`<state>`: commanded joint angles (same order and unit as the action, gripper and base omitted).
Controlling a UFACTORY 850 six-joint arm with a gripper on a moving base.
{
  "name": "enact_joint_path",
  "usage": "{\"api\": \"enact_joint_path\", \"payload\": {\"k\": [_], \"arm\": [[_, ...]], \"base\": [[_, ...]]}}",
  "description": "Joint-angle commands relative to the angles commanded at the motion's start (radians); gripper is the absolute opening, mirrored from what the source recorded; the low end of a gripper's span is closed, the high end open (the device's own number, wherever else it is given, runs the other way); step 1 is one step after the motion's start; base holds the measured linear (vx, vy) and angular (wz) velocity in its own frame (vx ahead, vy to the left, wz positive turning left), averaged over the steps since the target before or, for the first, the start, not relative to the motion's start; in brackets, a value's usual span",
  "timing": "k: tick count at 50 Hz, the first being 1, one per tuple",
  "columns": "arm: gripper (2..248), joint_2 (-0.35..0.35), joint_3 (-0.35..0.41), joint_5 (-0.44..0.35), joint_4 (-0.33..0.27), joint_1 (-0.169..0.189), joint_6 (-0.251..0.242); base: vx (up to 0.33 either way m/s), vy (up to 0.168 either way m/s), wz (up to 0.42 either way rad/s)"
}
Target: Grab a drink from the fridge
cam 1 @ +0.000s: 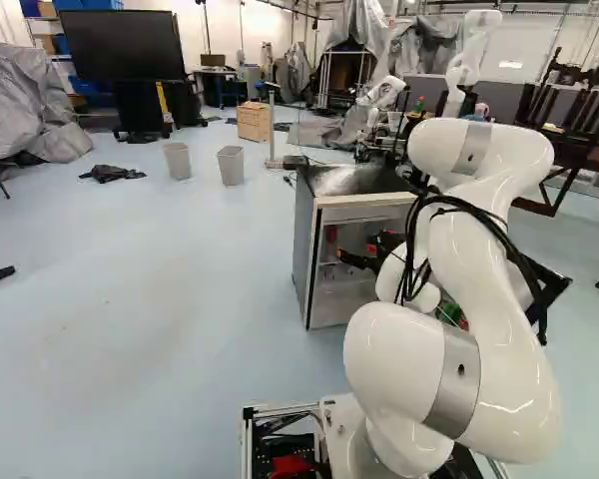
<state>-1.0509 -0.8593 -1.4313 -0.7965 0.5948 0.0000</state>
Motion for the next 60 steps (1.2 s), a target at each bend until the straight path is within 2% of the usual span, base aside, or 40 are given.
{"api": "enact_joint_path", "payload": {"k": [24, 43, 60], "arm": [[247, -0.119, -0.137, 0.034, 0.000, -0.035, 0.000], [247, -0.213, -0.250, 0.060, 0.023, -0.061, 0.000], [247, -0.250, -0.319, 0.080, 0.048, -0.085, 0.000]], "base": [[0.000, 0.000, 0.000], [0.000, 0.000, 0.000], [0.000, 0.000, 0.000]]}}
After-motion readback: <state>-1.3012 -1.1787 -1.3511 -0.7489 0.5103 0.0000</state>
